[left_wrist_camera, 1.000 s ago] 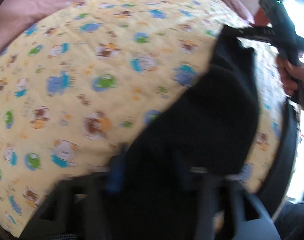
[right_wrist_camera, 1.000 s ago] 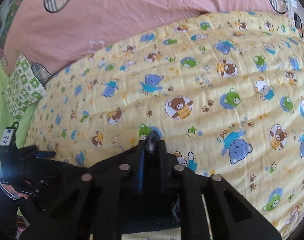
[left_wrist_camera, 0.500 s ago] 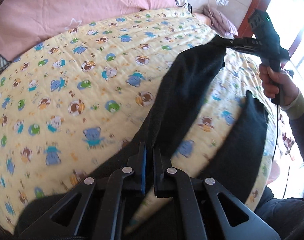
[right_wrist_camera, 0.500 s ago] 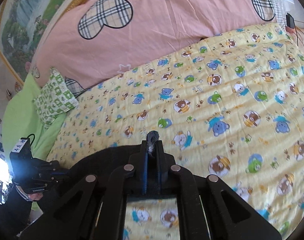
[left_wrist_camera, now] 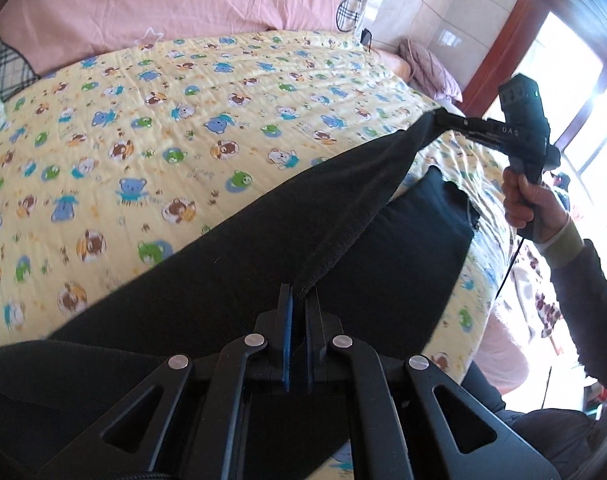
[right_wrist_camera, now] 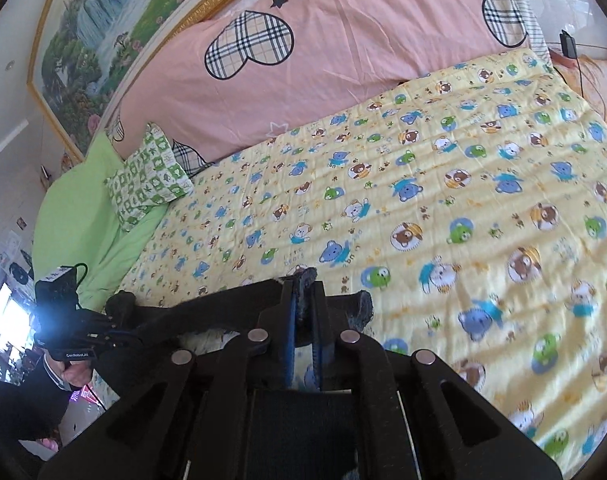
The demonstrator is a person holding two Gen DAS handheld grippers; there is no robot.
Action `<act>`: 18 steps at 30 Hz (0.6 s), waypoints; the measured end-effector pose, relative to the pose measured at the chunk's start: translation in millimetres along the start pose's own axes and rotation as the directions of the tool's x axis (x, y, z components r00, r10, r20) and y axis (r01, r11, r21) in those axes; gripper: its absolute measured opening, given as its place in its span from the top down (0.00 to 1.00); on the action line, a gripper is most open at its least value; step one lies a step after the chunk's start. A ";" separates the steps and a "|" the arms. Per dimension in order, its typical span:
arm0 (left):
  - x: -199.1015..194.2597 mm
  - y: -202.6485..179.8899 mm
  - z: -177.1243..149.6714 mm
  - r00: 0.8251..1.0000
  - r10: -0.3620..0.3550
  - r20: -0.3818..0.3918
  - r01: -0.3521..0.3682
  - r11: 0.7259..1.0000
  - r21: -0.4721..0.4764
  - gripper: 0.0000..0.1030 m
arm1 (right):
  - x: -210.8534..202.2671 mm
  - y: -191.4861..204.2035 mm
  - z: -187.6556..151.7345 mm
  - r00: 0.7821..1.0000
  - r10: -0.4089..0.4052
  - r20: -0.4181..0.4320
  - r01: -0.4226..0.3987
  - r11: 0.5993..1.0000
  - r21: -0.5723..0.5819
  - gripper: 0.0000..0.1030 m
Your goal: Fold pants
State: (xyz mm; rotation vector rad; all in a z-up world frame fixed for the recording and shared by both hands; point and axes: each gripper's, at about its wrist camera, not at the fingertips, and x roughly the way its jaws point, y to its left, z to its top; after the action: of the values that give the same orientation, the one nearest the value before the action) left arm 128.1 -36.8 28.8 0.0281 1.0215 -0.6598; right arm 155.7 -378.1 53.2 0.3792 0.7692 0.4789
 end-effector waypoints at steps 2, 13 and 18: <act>-5.5 -7.1 -8.7 1.000 -0.004 0.020 0.004 1.000 -0.006 0.97 | -5.9 1.1 -6.4 1.000 0.007 0.007 -0.007 1.000 -0.002 0.93; -20.1 -24.0 -39.6 0.997 -0.045 0.061 0.048 0.998 -0.044 0.97 | -40.5 4.3 -47.4 0.999 0.033 0.043 -0.032 0.999 -0.028 0.93; -17.5 -33.3 -48.8 0.997 -0.043 0.071 0.045 0.999 -0.028 0.97 | -49.1 -1.6 -67.0 0.999 0.027 0.046 -0.027 1.000 -0.006 0.93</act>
State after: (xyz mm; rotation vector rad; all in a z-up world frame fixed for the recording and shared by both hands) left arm 66.6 -39.4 25.6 -0.0436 0.9661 -0.6813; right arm 76.4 -395.8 36.0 0.3944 0.7189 0.4961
